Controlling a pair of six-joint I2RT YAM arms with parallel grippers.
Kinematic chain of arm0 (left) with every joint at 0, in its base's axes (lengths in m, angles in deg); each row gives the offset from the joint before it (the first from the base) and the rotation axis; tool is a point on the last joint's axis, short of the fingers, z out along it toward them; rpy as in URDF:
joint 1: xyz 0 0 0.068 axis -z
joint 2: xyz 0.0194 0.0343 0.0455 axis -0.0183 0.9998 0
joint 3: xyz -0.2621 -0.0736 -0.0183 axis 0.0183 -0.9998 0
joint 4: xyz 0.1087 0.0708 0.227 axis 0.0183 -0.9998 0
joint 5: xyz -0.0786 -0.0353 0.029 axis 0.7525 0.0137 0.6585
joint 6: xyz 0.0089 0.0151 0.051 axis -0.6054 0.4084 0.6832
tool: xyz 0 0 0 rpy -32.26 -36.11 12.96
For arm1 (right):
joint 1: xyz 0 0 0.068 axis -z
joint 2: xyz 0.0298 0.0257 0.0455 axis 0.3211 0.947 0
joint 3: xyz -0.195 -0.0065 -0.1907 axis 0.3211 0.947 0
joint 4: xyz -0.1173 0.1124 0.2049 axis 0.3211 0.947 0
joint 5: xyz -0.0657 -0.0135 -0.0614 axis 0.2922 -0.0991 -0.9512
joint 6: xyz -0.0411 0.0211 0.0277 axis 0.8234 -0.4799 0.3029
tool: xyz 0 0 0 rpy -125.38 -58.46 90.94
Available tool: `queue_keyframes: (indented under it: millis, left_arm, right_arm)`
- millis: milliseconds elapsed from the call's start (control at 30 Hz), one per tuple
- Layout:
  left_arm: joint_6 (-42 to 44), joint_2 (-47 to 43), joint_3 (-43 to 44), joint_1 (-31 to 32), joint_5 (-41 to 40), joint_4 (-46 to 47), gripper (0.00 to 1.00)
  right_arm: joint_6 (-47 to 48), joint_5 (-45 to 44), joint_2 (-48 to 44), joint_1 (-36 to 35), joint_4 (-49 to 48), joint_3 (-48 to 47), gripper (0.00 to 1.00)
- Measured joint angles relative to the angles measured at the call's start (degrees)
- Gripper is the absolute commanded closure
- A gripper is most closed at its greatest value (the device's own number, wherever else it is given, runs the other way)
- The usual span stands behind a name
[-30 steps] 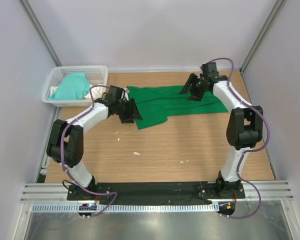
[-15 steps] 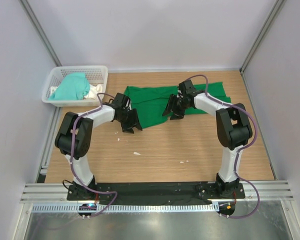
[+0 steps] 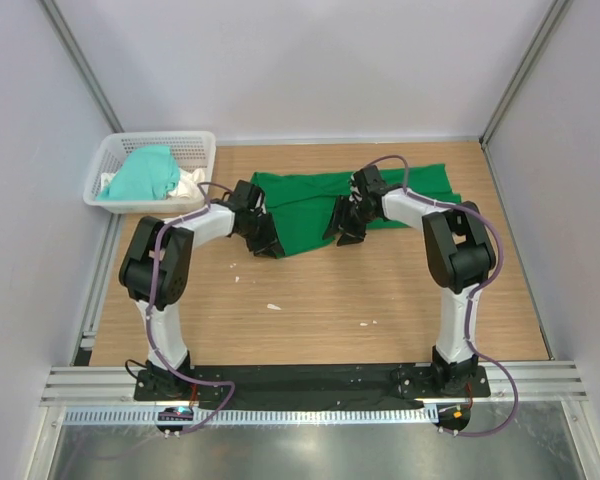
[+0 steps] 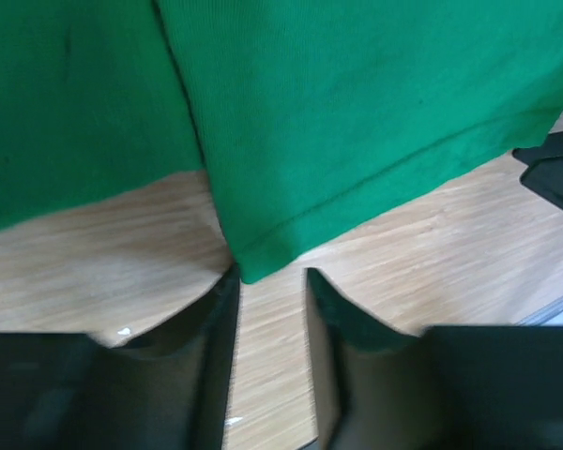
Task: Fold and stack the t-shirts
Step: Fold the tshirt
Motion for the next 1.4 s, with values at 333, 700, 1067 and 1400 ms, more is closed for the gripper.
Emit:
queue_keyframes:
  millis: [333,700,1067,1400]
  left_arm:
    - [0.3,1.7,1.5,0.0,-0.7,0.0,1.0]
    - [-0.1,2.3,13.4,-0.7,-1.7,-4.3,1.0]
    - [-3.2,11.0,26.5,-5.4,-0.3,-4.0,1.0]
    - [-4.2,13.8,27.0,-6.2,1.8,-4.0,1.0]
  right_arm:
    - [0.3,1.0,2.7,-0.2,-0.8,-1.7,0.91]
    - [-3.4,2.1,4.5,0.4,0.4,-13.3,0.99]
    - [-6.0,6.5,16.3,3.1,-0.4,-28.1,0.99]
    - [-6.4,8.3,18.2,4.6,0.2,-28.1,0.99]
